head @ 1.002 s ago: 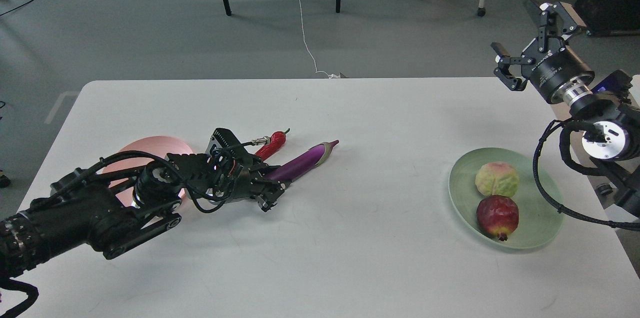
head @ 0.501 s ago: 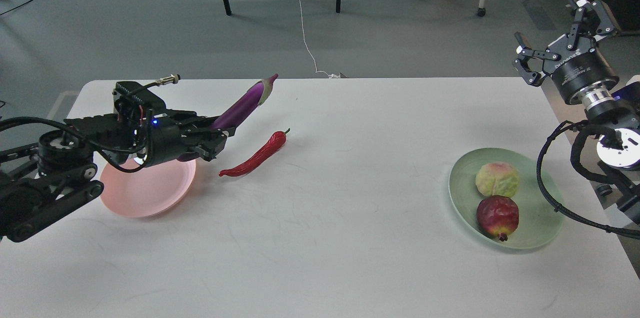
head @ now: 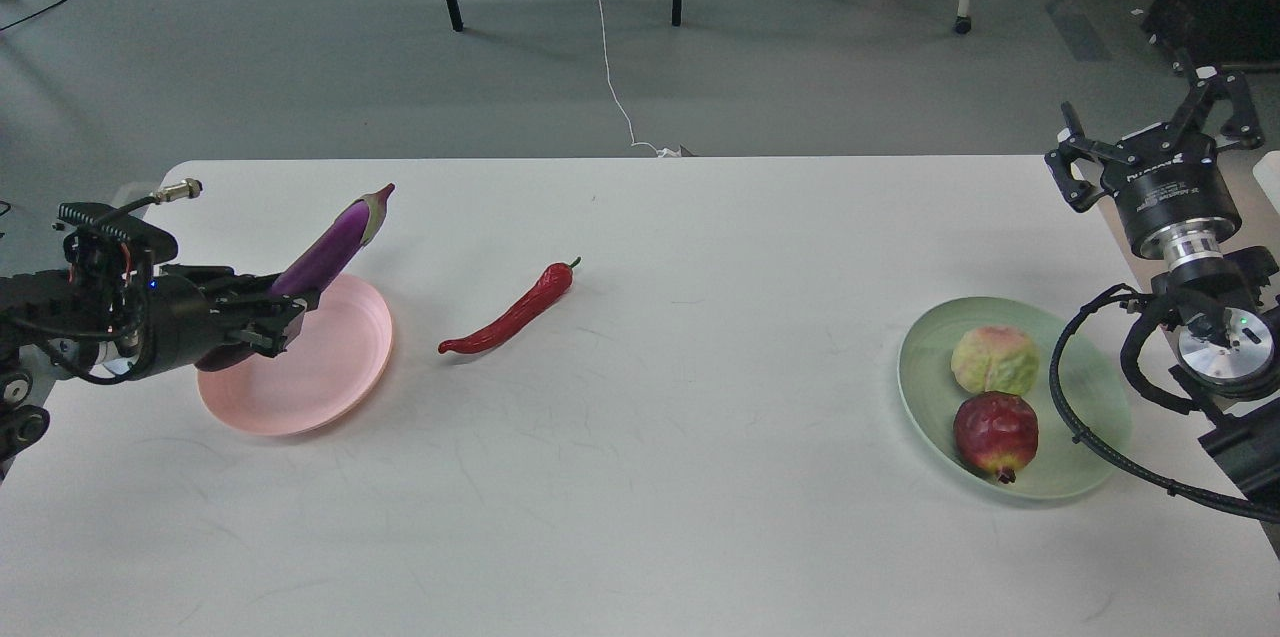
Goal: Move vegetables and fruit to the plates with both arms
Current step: 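Lower the eggplant onto the pink plate and release it, then reach the left hand to the red chili pepper and grasp it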
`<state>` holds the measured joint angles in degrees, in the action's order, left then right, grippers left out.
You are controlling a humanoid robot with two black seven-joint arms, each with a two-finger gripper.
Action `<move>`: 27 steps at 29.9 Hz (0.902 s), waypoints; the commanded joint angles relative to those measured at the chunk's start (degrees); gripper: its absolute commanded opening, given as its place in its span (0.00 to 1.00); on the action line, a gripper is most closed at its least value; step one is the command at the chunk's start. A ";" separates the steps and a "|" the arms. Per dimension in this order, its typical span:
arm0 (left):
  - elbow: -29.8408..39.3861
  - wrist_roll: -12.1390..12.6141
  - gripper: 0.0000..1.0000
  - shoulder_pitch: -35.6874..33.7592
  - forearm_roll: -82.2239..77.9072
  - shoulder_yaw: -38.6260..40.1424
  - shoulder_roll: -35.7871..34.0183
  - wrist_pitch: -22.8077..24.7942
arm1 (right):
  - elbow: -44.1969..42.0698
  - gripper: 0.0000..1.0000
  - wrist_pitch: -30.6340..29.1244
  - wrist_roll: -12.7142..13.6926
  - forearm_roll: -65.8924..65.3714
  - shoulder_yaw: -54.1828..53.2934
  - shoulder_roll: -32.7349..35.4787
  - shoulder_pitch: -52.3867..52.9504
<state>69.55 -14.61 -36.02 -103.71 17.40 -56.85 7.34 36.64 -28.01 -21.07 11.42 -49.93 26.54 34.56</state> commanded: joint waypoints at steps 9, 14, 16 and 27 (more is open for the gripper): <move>-1.26 -0.07 0.59 3.14 0.09 -0.09 0.51 -2.42 | -0.87 0.99 0.01 -0.03 -0.44 0.62 0.09 -0.11; -1.26 0.02 0.61 3.23 0.18 -0.09 0.51 -2.42 | -0.87 0.99 0.01 -0.11 -0.61 0.80 0.09 -0.28; -1.26 0.02 0.62 3.41 0.09 0.00 0.51 -2.42 | -0.87 0.99 0.01 -0.11 -0.70 0.80 0.09 -0.46; -2.23 0.28 0.65 -7.92 -0.61 0.09 5.60 -0.57 | -0.34 0.99 0.01 -0.11 -0.70 0.80 0.35 -0.64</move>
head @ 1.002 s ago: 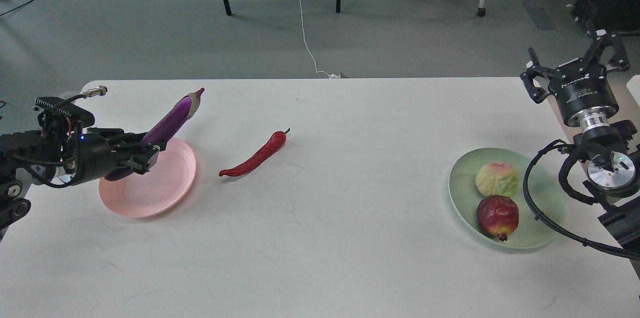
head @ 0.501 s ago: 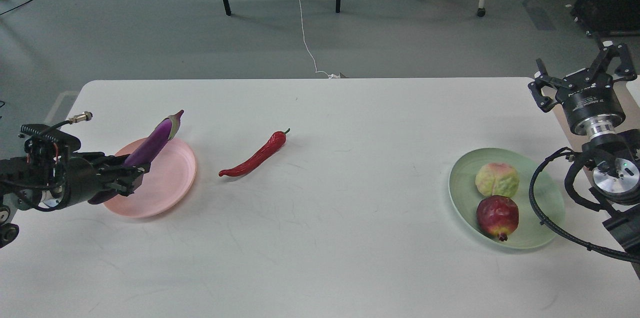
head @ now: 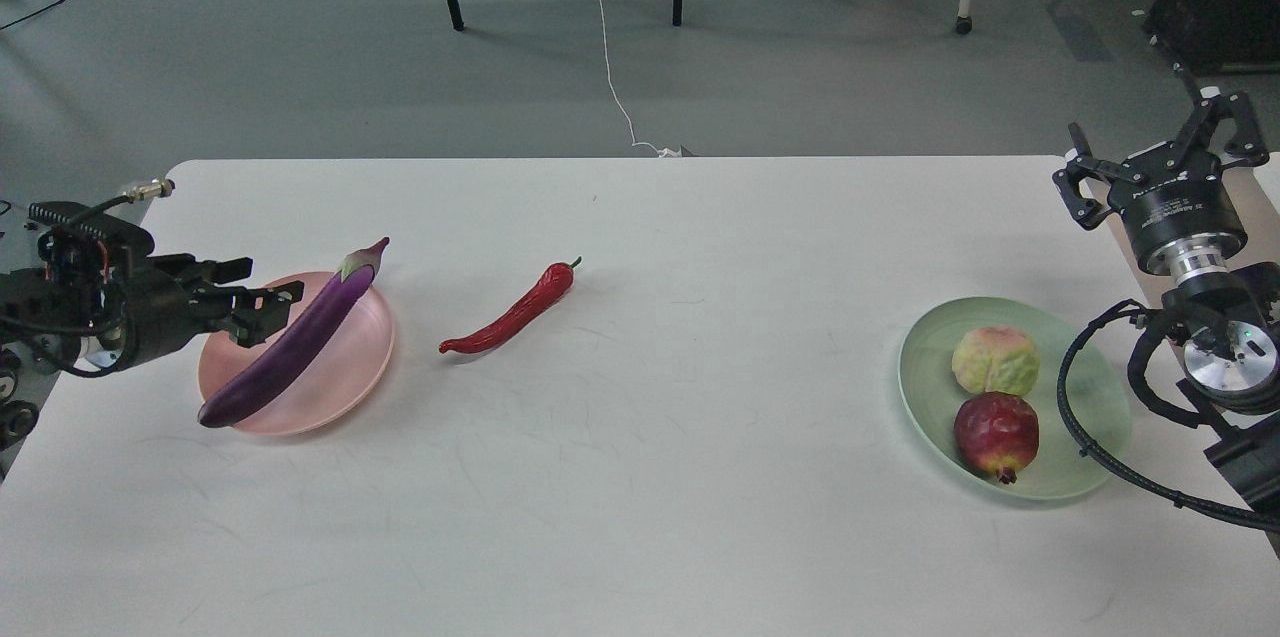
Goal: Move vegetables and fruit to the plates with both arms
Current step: 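Reach the left hand to the red chili pepper and grasp it, then carry the chili pepper onto the pink plate beside the eggplant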
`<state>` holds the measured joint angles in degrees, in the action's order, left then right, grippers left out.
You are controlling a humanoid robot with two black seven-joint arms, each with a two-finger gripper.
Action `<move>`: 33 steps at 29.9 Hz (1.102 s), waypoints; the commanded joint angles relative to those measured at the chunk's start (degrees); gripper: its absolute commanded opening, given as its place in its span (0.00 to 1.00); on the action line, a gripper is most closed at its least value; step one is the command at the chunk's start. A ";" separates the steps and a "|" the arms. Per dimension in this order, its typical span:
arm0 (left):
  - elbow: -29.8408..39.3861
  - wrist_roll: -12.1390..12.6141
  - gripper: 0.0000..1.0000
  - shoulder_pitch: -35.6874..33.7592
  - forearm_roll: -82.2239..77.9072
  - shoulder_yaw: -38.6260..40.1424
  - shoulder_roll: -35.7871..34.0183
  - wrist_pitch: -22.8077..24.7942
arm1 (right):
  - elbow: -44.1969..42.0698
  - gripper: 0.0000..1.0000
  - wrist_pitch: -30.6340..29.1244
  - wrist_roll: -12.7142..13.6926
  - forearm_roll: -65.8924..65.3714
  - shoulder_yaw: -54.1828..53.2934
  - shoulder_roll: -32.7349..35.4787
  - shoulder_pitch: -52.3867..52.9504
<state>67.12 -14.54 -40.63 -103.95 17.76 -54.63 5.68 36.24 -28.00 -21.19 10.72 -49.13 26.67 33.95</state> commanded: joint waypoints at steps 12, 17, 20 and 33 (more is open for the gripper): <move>-0.32 0.83 0.64 -6.56 -9.42 -1.06 20.43 1.62 | -0.03 0.99 0.00 -0.17 0.00 -0.09 0.75 -1.52; -4.44 0.83 0.54 -6.39 -11.36 -6.06 24.21 1.18 | -0.21 0.99 0.00 -0.26 0.00 -0.09 0.84 -1.61; -9.10 0.74 0.49 -6.04 -11.36 -7.83 27.03 0.48 | -0.30 0.99 0.00 -0.26 0.00 -0.09 0.84 -1.61; -11.40 0.74 0.38 -5.16 -11.18 -9.76 27.56 -1.20 | -0.21 0.99 0.00 -0.26 -0.09 -0.09 0.84 -1.61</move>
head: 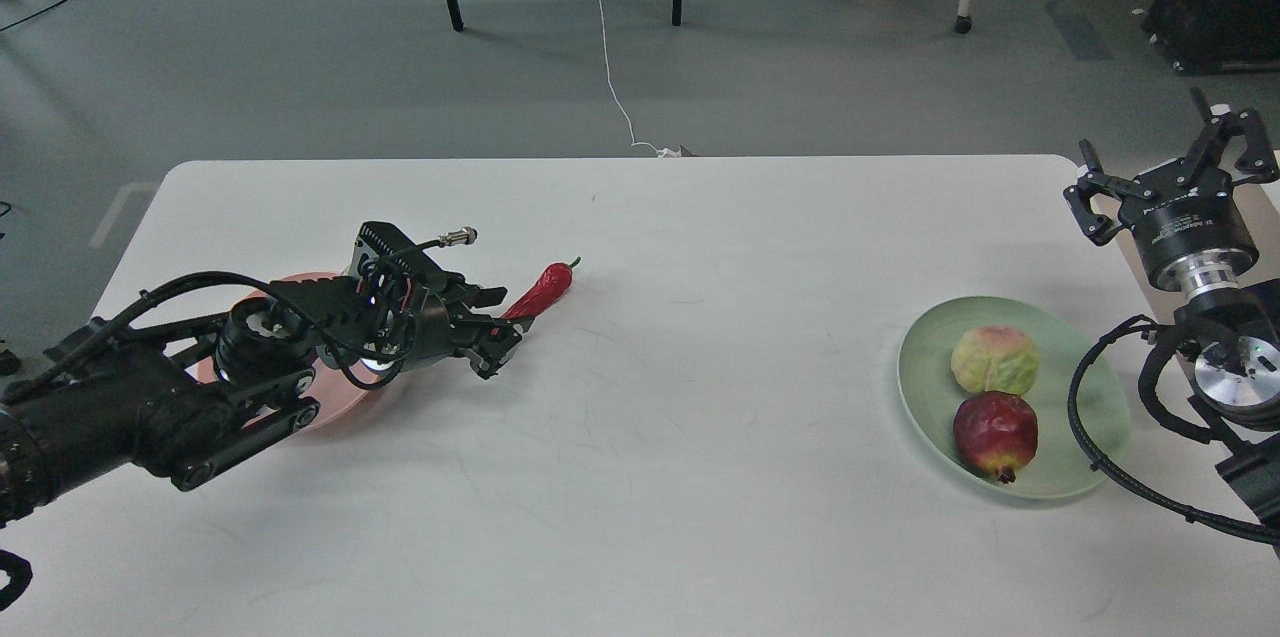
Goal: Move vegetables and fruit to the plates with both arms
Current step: 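Carry the chili pepper onto the pink plate beside the eggplant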
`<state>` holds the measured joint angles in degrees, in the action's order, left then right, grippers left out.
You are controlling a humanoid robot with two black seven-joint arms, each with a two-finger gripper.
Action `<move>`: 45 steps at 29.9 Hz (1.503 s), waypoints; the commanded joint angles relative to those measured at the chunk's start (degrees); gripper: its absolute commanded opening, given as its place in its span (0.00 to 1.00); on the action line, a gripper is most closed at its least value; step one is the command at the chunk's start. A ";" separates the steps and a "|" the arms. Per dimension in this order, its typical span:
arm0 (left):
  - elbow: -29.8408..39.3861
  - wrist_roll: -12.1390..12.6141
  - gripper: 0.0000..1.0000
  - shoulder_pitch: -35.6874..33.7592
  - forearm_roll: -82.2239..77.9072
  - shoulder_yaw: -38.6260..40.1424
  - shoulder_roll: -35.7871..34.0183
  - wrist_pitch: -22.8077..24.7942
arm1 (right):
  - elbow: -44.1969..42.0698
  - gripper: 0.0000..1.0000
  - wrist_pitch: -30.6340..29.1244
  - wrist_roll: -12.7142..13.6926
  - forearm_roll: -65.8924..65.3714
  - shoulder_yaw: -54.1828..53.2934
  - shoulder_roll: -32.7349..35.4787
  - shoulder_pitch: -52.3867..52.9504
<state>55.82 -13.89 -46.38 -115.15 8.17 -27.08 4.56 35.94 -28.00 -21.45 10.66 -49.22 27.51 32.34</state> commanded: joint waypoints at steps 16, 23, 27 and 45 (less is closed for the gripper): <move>-0.45 -0.17 0.12 1.74 0.10 0.00 -0.51 -0.07 | 0.35 0.99 0.00 0.00 -0.02 1.58 0.70 0.09; 3.40 -0.88 0.09 0.86 2.46 2.46 -4.28 -2.71 | 0.09 0.99 0.00 0.00 -0.02 1.58 0.70 0.09; 9.73 -0.79 0.10 -0.46 6.50 3.25 -13.67 -2.71 | -0.08 0.99 0.00 0.00 -0.02 1.58 0.79 0.18; 5.62 -7.91 0.17 8.06 14.51 2.11 -30.49 -5.26 | -0.08 0.99 0.00 0.00 -0.29 1.58 0.97 0.44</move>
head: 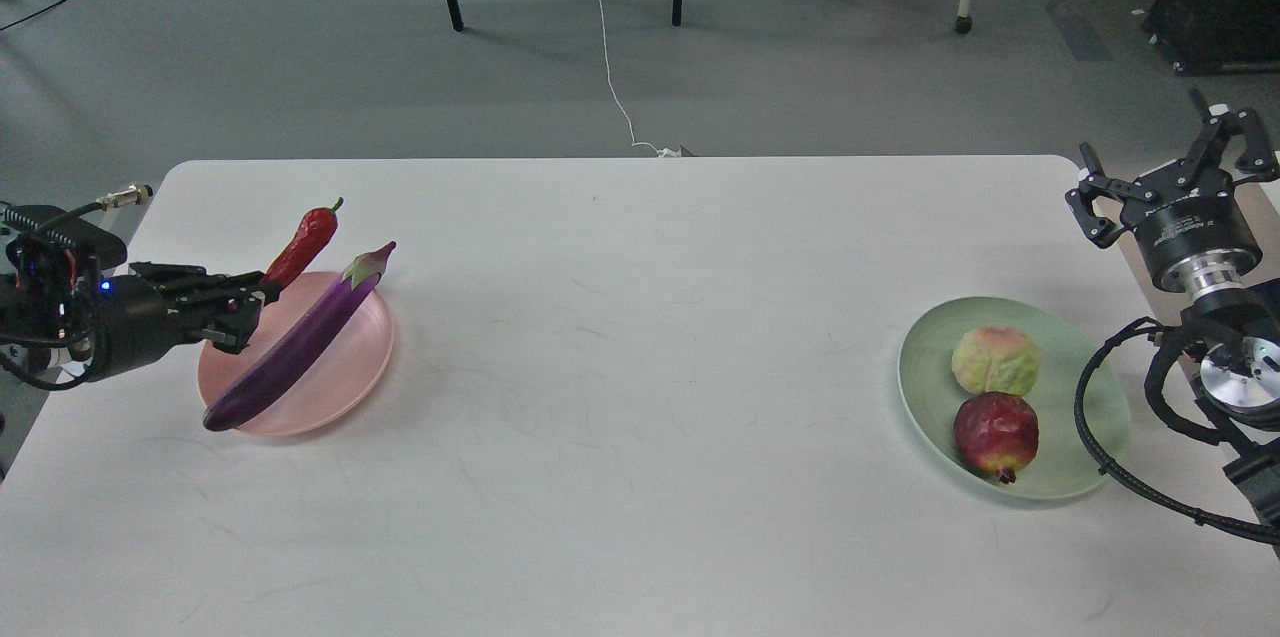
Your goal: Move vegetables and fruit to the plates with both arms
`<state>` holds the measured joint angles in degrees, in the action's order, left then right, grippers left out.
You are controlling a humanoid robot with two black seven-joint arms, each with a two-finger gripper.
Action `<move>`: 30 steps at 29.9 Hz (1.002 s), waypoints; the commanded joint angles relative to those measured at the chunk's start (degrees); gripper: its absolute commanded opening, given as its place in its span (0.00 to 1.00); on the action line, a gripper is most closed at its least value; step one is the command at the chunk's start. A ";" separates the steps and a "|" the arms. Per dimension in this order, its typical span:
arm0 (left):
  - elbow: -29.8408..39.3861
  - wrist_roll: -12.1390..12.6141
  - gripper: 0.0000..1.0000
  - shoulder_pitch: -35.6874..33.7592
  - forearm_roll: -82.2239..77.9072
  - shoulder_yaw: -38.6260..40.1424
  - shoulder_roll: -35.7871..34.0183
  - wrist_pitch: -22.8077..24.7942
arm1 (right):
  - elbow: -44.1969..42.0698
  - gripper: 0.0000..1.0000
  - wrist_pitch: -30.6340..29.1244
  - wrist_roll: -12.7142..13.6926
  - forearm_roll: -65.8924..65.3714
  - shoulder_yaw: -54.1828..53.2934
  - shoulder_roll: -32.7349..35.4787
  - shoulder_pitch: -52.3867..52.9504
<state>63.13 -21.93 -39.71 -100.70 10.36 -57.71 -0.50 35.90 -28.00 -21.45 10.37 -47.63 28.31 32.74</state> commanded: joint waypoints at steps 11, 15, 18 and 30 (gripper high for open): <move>-3.19 -1.88 0.85 3.41 8.57 0.53 1.19 -3.19 | -0.13 0.99 0.00 -0.08 0.00 0.08 1.57 0.04; -3.28 -2.50 0.98 2.62 20.51 1.06 2.25 -3.19 | -0.22 0.99 0.00 -0.09 0.00 0.00 1.57 0.74; -3.28 -2.32 0.98 2.09 32.80 3.34 2.60 -3.02 | -1.09 0.99 0.00 -0.17 0.00 -0.44 1.57 1.62; -8.53 -0.30 0.98 -6.70 68.51 13.79 16.12 -2.49 | -4.97 0.99 0.00 0.00 0.09 -1.15 1.30 7.60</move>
<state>58.61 -22.68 -45.49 -37.72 21.29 -46.02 -3.10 30.94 -28.00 -21.54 10.46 -48.81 29.73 38.80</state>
